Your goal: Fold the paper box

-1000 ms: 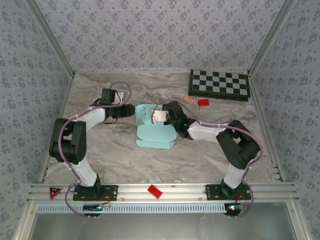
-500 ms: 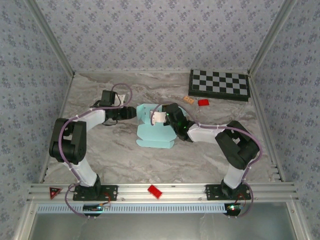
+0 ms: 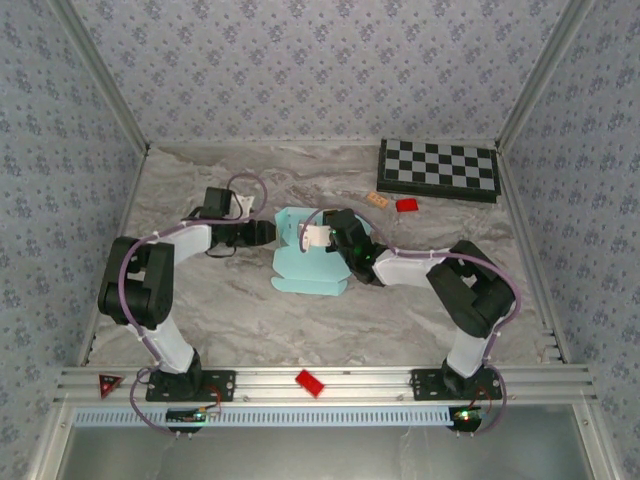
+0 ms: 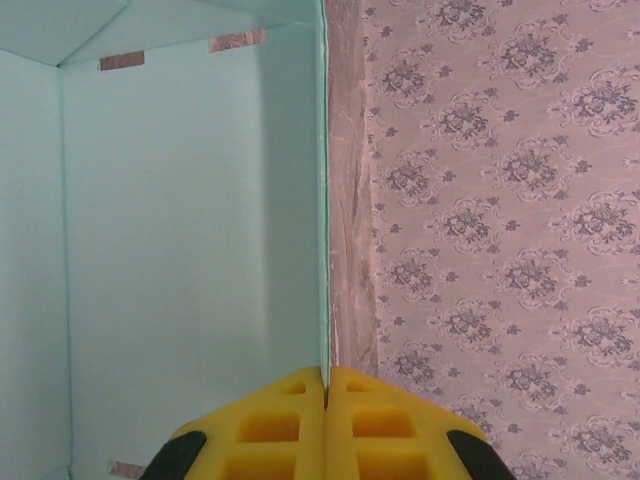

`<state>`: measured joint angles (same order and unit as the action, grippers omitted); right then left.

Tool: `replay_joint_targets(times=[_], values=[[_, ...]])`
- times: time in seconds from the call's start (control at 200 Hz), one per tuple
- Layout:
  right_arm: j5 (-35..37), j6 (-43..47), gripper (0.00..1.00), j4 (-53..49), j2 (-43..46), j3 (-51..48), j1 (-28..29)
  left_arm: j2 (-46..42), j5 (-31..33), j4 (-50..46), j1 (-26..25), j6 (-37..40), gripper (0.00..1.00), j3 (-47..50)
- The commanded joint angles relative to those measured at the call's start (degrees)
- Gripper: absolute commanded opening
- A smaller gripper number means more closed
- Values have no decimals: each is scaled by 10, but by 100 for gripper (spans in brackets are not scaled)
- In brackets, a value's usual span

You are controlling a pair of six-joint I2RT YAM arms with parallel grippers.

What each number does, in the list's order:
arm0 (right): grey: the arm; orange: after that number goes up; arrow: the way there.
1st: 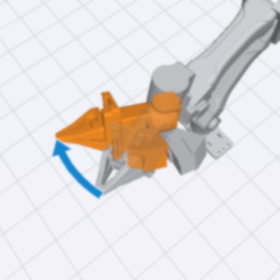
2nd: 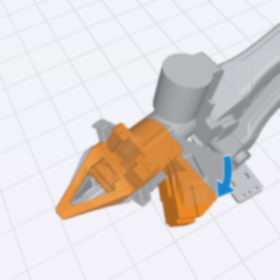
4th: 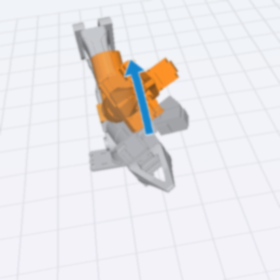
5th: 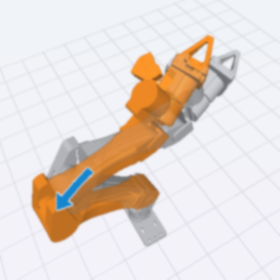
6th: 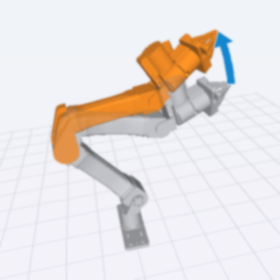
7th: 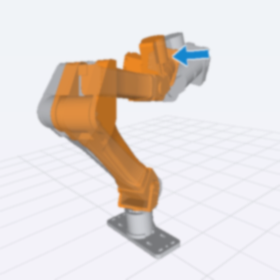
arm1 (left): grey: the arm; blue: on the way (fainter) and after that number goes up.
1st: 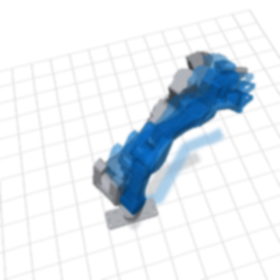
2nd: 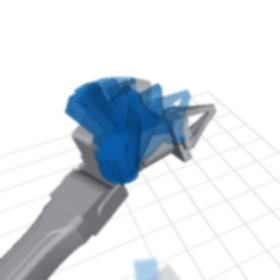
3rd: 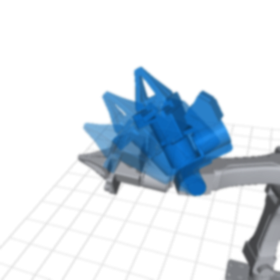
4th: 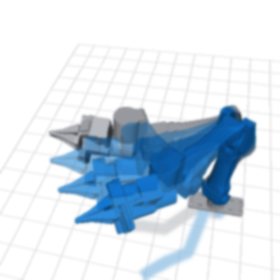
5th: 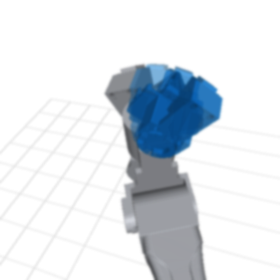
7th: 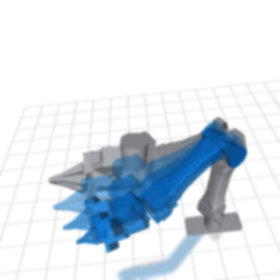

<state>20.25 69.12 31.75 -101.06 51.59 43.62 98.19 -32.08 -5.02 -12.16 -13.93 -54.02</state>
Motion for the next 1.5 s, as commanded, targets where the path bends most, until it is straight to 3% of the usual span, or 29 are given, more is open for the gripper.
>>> replay_joint_targets(times=[0.0, 0.89, 1.494], values=[[10, 11, 0, 8, -12, -4, 6, -19, -26, 28, -10, 20, 54, 0], [12, 19, 0, 17, -20, 2, 10, 21, 3, 99, -47, 58, 54, -11], [9, 12, 0, 18, -27, 2, 13, 41, 51, 219, -69, 28, 46, 23]])
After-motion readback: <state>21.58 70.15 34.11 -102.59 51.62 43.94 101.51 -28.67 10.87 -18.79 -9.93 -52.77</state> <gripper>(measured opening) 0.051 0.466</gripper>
